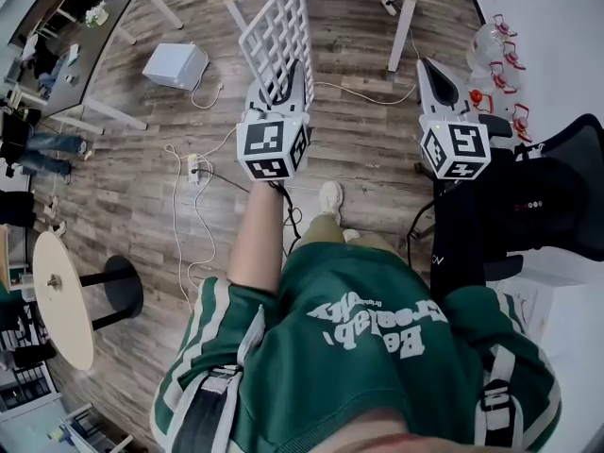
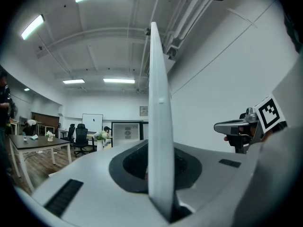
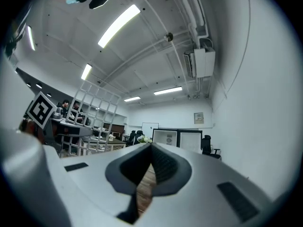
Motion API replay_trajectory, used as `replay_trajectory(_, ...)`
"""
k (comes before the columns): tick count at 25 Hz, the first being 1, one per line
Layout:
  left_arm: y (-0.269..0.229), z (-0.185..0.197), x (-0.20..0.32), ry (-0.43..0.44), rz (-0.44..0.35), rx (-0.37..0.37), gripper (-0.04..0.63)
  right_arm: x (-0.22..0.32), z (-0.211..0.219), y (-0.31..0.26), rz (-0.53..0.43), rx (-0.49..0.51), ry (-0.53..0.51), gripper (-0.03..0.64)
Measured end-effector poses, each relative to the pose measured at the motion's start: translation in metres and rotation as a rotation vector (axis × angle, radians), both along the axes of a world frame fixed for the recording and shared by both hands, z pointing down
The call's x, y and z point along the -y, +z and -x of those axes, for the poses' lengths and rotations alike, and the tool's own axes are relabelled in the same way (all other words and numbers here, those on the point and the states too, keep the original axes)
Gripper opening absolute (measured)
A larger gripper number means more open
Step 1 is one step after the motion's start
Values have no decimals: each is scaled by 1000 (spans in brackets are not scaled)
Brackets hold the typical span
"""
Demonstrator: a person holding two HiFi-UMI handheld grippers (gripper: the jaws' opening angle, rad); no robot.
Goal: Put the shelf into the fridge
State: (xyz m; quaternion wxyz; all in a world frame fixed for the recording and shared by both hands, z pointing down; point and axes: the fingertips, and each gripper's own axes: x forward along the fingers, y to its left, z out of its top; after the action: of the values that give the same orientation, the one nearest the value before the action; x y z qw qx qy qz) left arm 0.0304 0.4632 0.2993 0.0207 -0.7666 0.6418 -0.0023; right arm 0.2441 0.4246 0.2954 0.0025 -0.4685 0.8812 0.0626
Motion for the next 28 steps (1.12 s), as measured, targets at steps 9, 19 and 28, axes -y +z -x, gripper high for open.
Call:
replay_trajectory(9,2,8,43,10,-7,-3,46,40,9,5,10,20,-8,3)
replay_trajectory(19,7,36,118,15,-5,-16,48,109,43,9,23,12,-20,3)
replay_trajectory(28,2,68,198,33,-1,-24,48,184,71,5,28,9,3,3)
